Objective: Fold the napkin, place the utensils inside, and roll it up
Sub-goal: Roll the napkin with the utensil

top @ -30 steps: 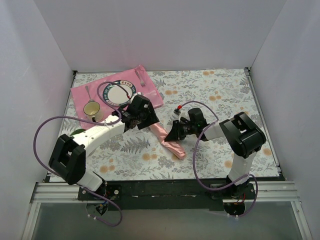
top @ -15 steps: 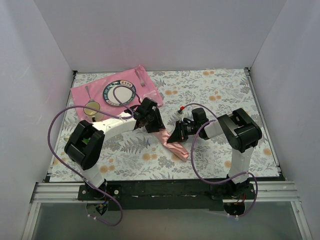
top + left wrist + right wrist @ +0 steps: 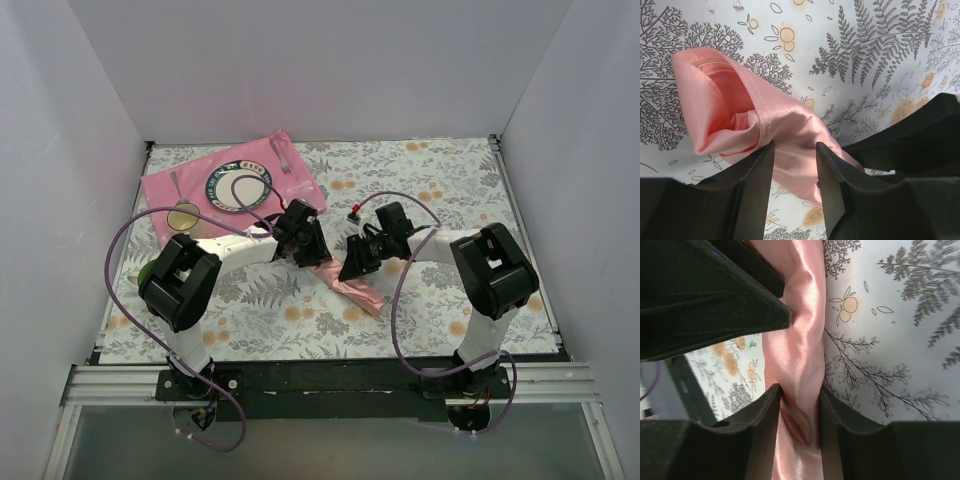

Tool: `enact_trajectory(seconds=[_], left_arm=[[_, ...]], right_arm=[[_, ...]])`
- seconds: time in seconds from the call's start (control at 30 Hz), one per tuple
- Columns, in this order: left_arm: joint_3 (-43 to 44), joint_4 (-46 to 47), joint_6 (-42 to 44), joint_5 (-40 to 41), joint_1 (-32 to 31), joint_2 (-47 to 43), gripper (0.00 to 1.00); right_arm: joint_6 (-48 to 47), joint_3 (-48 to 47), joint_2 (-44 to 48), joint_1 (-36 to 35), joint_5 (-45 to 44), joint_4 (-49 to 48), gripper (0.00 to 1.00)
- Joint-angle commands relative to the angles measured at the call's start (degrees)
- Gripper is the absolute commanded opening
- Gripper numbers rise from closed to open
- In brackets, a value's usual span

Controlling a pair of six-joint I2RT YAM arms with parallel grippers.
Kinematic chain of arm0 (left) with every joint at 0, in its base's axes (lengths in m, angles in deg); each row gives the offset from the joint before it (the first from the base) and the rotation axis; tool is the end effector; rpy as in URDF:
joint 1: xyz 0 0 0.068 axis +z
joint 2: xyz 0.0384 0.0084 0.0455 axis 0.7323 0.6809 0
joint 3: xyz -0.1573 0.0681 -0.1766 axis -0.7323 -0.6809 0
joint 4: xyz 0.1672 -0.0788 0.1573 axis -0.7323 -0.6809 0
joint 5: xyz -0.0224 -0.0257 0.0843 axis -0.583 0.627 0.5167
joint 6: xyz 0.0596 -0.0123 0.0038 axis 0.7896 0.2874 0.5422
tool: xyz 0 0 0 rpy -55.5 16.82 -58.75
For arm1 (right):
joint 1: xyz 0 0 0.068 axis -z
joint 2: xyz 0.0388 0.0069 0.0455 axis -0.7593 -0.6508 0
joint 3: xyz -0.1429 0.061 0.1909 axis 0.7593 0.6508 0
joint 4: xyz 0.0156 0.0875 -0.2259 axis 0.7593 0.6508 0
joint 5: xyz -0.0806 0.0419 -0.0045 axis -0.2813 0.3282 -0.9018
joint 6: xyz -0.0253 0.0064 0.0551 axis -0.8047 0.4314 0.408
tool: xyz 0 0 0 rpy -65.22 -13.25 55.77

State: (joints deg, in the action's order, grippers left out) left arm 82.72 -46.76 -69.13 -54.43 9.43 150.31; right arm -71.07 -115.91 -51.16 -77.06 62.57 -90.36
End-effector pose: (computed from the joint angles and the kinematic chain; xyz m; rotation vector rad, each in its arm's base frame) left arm 0.2732 -0.2147 0.1476 -1.1433 2.5607 -0.8141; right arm 0.2776 0.1808 0.1117 -0.6592 2.4190 1.2349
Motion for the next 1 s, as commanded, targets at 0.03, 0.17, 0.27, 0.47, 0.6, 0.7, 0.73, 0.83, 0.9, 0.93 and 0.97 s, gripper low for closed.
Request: enact_trajectory(seconds=[0.03, 0.17, 0.27, 0.47, 0.6, 0.7, 0.73, 0.83, 0.9, 0.93, 0.97], left_arm=[[0.18, 0.17, 0.8, 0.83, -0.23, 0.62, 0.38], [0.45, 0.08, 0.71, 0.21, -0.23, 1.32, 0.38], [0.54, 0.17, 0.54, -0.14, -0.23, 1.67, 0.38], [0.36, 0.08, 0.54, -1.28, 0.21, 2.2, 0.38], [0.01, 0.08, 0.45, -1.81, 0.47, 2.11, 0.38], [-0.34, 0.08, 0.36, -2.6, 0.73, 2.2, 0.38], [-0.34, 0.08, 0.36, -2.78, 1.0, 2.11, 0.38], [-0.34, 0.0, 0.54, -3.21, 1.17, 2.02, 0.38], [-0.17, 0.0, 0.71, -3.48, 1.26, 1.85, 0.38], [0.01, 0.08, 0.72, -3.74, 1.52, 1.76, 0.39], [0.1, 0.0, 0.8, -3.92, 1.44, 1.67, 0.39]], right_arm=[[-10.66, -3.9, 8.08, -4.49, -19.98, 14.14, 0.49], [-13.21, -3.47, 14.49, -9.94, -30.61, 13.71, 0.63], [-16.81, -2.33, 16.87, -14.52, -38.17, 11.25, 0.69], [-21.38, -1.62, 15.22, -22.17, -49.69, 9.13, 0.81], [-22.53, -1.62, 12.66, -25.24, -54.79, 8.52, 0.84], [-22.7, -1.27, 10.91, -26.21, -56.03, 8.17, 0.82], [-22.7, -0.92, 10.29, -26.56, -56.9, 8.17, 0.81], [-22.18, -0.3, 9.59, -27.27, -58.75, 8.08, 0.78], [-21.22, 0.4, 9.5, -27.71, -60.76, 7.9, 0.76], [-20.77, 0.57, 9.15, -27.71, -61.73, 7.9, 0.74], [-20.68, 0.92, 8.97, -27.89, -62.35, 7.81, 0.72]])
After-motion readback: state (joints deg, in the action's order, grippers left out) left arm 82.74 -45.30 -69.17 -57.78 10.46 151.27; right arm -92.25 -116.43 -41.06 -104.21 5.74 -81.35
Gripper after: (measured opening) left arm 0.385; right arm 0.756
